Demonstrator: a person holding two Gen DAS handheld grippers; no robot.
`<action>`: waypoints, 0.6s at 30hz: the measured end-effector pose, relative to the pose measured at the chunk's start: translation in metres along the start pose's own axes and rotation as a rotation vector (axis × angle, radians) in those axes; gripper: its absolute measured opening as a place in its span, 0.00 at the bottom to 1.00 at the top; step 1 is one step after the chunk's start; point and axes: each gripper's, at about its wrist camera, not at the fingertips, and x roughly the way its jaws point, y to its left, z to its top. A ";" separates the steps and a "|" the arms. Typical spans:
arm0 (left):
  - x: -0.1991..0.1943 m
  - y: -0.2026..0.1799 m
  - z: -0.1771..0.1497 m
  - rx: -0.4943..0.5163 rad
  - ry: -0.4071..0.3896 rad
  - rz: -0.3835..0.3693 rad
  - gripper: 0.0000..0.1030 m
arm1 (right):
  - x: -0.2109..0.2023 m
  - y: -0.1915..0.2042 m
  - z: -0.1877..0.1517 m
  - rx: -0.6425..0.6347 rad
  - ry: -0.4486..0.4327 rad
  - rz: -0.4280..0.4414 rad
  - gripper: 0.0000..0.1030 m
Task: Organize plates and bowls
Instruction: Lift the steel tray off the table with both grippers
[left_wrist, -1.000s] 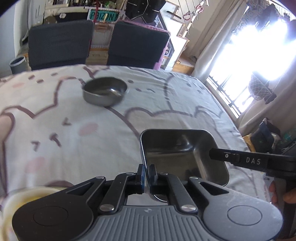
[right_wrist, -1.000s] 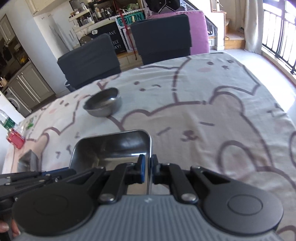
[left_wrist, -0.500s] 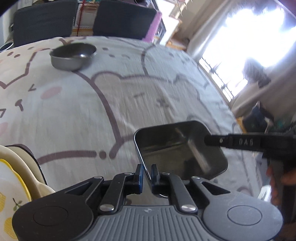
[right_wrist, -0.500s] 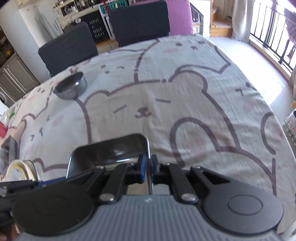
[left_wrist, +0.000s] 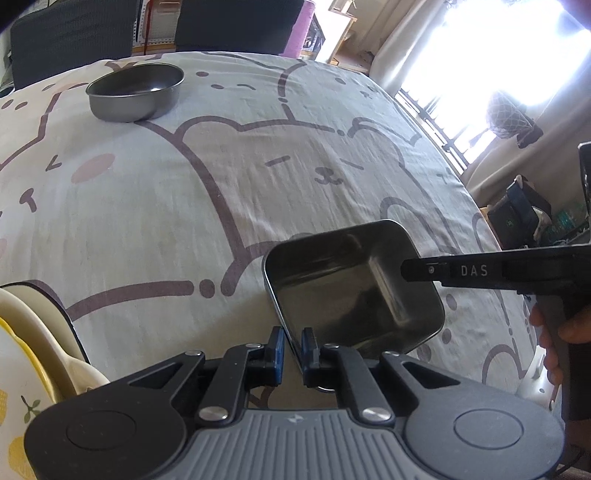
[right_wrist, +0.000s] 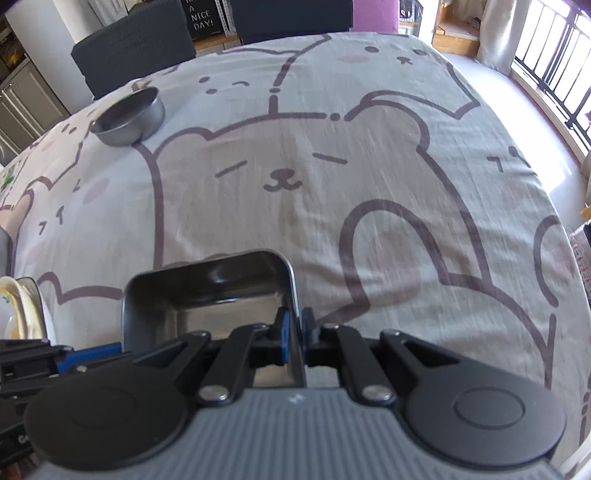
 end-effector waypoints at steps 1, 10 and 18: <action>0.000 -0.001 0.000 0.002 0.001 -0.003 0.09 | 0.001 -0.001 0.000 0.000 0.004 0.000 0.08; 0.000 -0.001 -0.001 0.021 0.014 -0.018 0.10 | 0.006 -0.003 -0.003 -0.023 0.028 -0.008 0.08; -0.002 0.002 0.000 0.012 0.015 -0.001 0.31 | 0.006 -0.004 -0.007 -0.058 0.024 -0.002 0.33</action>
